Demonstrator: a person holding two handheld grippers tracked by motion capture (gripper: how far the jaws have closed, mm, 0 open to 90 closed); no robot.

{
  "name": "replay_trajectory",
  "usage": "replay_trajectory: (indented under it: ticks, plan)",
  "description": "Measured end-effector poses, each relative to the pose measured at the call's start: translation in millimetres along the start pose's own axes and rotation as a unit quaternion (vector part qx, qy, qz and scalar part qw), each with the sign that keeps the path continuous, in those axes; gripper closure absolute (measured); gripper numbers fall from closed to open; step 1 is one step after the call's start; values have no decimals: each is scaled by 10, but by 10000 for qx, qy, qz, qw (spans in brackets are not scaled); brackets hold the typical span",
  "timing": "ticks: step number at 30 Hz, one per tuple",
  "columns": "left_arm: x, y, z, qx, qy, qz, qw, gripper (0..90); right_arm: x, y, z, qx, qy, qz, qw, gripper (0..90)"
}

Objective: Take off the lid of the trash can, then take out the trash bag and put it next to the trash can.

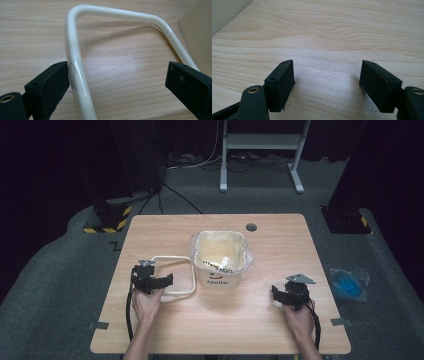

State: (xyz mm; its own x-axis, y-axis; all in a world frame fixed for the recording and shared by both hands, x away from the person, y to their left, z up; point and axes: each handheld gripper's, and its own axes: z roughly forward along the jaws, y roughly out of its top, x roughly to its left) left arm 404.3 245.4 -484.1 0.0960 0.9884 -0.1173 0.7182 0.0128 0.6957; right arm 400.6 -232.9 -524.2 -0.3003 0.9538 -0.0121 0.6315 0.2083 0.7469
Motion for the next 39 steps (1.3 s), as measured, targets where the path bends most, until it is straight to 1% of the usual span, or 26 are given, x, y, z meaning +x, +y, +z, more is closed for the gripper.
replay_trajectory:
  ticks: [1,2,6,7,8,10,11,12,13,16,17,19,20,23,27,30,35,37,39]
  plan:
    - [0,-1,-12,1,-15,70,10000,55,0,0,0,0,0,0,10000,276]
    - [-7,-4,-18,5,-21,83,10000,54,0,0,0,0,-1,1,10000,276]
    - [-32,-23,-15,58,12,242,9997,46,2,-1,-1,3,0,8,10000,276]
    - [-37,-45,-17,8,-10,258,9997,46,2,-1,-1,3,0,8,10000,276]
    - [-37,-71,-12,47,-70,254,9996,55,1,-1,-1,3,1,4,10000,276]
    - [-28,-145,17,130,-87,299,9994,53,2,-1,-1,4,2,8,10000,275]
    - [-14,-187,22,112,-65,281,9995,53,2,-1,-1,4,2,8,10000,275]
    - [9,-224,28,109,-86,222,9997,56,2,0,-1,5,2,6,10000,275]
    - [36,-260,27,84,-53,177,9998,54,2,-1,-1,4,2,6,10000,275]
    - [84,-322,2,-60,-68,35,10000,66,1,0,-1,2,3,-2,10000,275]
    - [97,-333,-5,-75,-71,15,9999,66,2,0,-1,4,3,0,10000,275]
    - [109,-361,-31,-202,-60,-18,9998,75,2,0,0,3,1,2,10000,275]
    - [114,-374,-39,-232,-98,-65,9997,76,3,0,0,3,-2,-1,10000,275]
    - [131,-428,-66,-276,-104,-82,9995,79,3,1,-1,10,-6,-1,10000,275]
    - [176,-502,-84,-320,-66,-188,9993,90,4,1,-1,11,-9,3,10000,275]
    - [214,-554,-67,-283,-19,-290,9992,97,5,2,0,11,-11,4,10000,275]
    - [252,-603,-62,-296,29,-331,9990,105,6,5,3,10,-6,11,10000,275]
    - [263,-617,-67,-335,49,-316,9989,111,4,6,6,2,-4,12,10000,275]
    - [266,-624,-70,-371,33,-361,9987,114,5,8,9,0,-10,13,10000,274]
